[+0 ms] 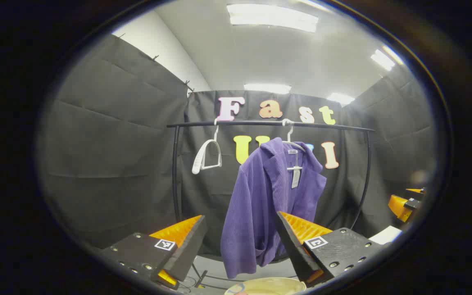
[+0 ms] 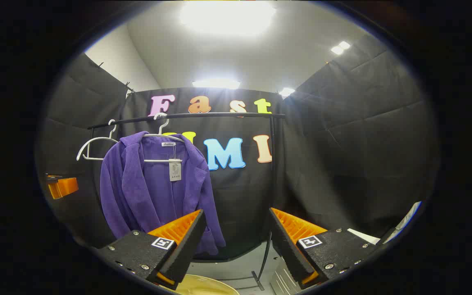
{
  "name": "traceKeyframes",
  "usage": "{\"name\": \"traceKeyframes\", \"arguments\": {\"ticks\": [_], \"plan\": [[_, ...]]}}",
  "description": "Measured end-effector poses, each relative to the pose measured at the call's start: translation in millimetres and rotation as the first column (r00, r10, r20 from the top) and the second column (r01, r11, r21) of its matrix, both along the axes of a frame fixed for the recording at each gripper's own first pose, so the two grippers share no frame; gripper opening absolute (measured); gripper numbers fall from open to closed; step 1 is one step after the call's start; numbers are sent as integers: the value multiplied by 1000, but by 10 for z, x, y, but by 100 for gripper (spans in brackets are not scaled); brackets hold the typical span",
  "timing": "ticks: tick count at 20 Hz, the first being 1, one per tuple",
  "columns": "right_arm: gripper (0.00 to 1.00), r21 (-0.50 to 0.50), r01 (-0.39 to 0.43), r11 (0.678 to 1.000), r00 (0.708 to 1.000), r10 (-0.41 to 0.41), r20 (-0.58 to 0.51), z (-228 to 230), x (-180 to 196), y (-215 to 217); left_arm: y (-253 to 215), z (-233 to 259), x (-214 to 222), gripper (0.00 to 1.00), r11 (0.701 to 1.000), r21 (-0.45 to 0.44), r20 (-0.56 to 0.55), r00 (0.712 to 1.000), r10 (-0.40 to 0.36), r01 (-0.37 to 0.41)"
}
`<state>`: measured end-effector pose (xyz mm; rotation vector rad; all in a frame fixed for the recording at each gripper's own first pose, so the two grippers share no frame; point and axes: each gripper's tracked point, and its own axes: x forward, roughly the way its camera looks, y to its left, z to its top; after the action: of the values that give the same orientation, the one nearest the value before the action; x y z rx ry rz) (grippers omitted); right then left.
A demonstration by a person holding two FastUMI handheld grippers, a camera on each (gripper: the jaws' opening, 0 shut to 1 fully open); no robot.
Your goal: Grasp the clothes on the hanger with both hands and then place them into the laundry hamper below.
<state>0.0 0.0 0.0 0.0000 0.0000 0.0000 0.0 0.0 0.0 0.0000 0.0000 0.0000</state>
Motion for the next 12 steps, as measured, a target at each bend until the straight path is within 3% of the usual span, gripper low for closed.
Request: {"name": "traceKeyframes", "arguments": {"ticks": [12], "plan": [[94, 9, 4, 1000, 1000, -5, 6, 11, -49, 19, -21, 64, -108, 100, 1000, 30, 21, 1000, -10, 10]]}}
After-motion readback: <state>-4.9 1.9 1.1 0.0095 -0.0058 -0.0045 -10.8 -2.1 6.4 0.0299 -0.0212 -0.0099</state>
